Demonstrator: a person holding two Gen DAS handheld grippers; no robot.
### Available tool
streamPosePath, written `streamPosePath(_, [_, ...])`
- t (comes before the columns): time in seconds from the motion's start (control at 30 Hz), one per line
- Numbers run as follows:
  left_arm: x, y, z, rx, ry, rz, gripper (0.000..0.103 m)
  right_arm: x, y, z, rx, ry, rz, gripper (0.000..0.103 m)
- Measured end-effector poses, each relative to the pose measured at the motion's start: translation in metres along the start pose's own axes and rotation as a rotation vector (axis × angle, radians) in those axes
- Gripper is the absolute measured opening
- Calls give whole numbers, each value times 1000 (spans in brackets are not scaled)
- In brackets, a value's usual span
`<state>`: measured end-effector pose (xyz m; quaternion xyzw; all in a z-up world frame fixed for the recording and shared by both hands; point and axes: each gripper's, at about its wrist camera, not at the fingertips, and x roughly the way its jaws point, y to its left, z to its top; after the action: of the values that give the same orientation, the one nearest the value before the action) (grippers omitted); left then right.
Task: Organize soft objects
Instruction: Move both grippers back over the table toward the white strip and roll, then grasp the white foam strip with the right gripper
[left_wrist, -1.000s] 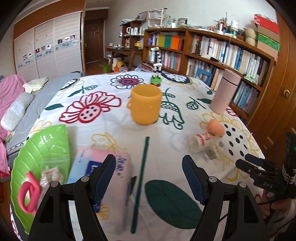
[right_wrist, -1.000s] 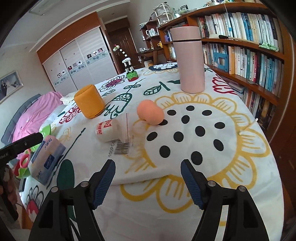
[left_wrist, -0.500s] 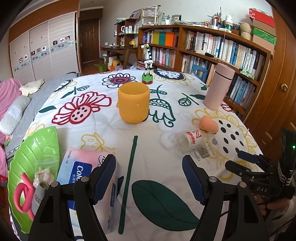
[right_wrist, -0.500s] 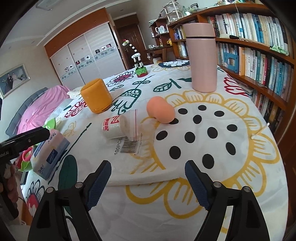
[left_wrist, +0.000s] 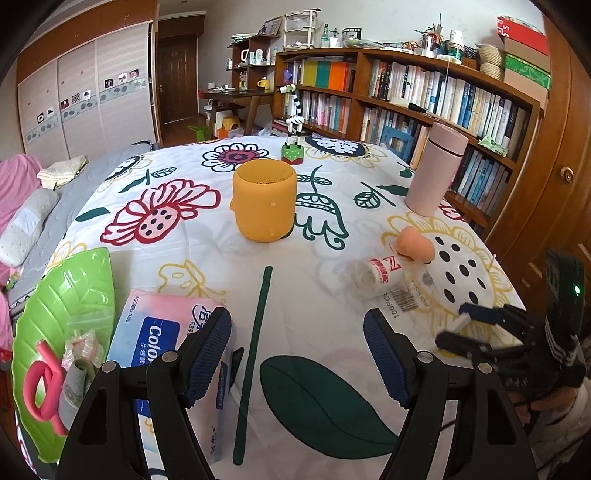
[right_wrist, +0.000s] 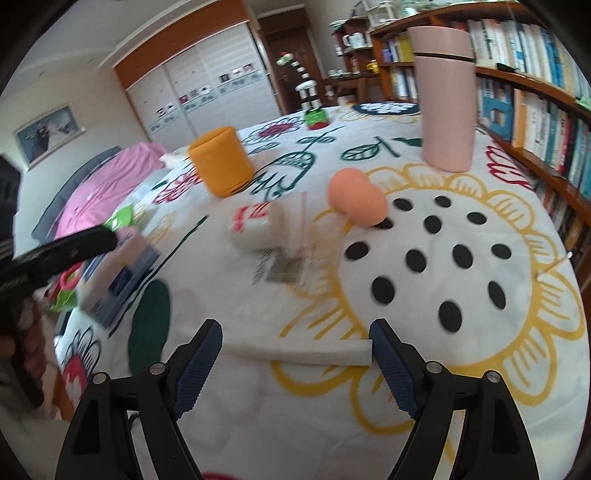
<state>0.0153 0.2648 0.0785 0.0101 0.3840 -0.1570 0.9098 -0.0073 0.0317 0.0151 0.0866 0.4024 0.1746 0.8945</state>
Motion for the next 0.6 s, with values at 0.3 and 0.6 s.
streamPosePath(0.3, [-1,-1,1,16,2,-9,75,-17,18,-18,-100,95,139,85])
streamPosePath(0.6, [-4,2,2,2,-5,-1,75,-6,34,-4,-191,48,108,53])
